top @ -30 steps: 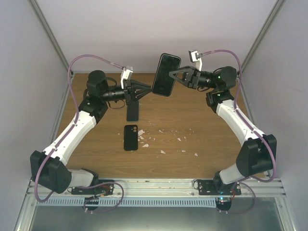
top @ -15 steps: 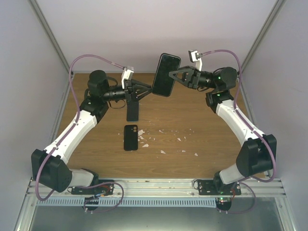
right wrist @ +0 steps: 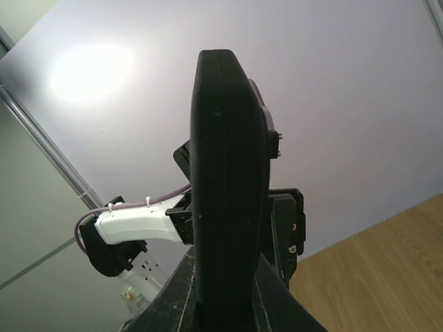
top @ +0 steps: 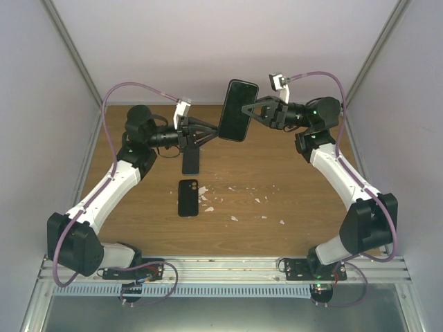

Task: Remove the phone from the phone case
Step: Remove the phone case from the phone.

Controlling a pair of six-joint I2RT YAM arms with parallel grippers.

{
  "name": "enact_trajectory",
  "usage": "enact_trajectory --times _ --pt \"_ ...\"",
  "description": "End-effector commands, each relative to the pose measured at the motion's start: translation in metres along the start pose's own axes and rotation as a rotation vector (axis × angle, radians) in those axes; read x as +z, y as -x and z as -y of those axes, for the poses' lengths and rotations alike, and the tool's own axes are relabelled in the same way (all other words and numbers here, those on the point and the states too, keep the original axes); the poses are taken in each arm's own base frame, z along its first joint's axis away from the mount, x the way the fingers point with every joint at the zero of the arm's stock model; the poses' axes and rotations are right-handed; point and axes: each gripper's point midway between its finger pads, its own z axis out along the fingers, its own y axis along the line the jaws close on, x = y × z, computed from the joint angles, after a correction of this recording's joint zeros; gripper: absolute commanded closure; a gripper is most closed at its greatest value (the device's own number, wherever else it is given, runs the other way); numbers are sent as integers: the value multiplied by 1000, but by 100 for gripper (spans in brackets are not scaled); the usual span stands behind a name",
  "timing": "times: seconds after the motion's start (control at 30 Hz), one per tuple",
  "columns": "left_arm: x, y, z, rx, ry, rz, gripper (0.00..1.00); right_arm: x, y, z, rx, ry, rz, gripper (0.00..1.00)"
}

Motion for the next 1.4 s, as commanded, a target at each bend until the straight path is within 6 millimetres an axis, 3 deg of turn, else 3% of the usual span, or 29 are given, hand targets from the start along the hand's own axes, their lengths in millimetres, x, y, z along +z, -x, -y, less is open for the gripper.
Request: enact_trajectory --times 0.0,0.33,0.97,1.37 --pt "-9 11 18 76 -57 22 65 -3 15 -10 -68 -9 53 100" --pt "-2 4 31 108 -102 3 59 -3 14 -8 -60 -13 58 100" --pt "5 8 -3 67 43 9 69 0 10 -7 -50 -4 51 100" --pt "2 -1 -34 28 170 1 85 1 9 -14 -51 22 49 99"
